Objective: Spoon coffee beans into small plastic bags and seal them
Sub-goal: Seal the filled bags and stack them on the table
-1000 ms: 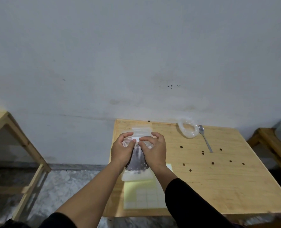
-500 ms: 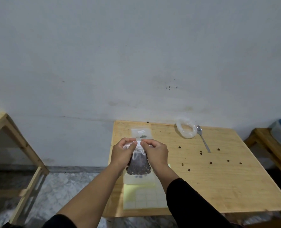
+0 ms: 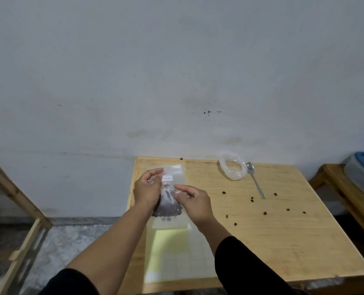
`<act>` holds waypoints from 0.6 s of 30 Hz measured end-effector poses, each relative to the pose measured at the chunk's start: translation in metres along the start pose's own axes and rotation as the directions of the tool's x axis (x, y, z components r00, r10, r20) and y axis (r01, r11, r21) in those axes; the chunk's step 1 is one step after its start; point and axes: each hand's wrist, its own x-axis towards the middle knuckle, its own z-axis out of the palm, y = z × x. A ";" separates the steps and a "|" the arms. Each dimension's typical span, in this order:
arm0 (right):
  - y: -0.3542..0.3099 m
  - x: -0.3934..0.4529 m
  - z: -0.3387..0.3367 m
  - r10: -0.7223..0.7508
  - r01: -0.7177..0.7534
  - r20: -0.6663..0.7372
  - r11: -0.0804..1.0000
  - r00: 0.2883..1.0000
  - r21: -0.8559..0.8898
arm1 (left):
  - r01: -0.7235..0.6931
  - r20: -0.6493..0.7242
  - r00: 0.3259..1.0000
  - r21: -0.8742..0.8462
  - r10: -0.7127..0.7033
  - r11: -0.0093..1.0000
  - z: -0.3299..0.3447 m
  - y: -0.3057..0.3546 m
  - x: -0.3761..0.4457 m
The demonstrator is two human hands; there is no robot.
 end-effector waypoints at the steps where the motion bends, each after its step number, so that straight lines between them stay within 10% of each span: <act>1: 0.002 0.006 -0.003 -0.002 0.002 0.008 1.000 1.000 0.004 | -0.001 -0.011 1.000 0.005 0.001 1.000 0.004 0.000 0.006; 18: 0.036 0.141 -0.011 0.004 0.012 0.039 0.916 0.999 -0.401 | -0.081 0.102 0.995 0.680 0.016 0.729 0.058 -0.036 0.071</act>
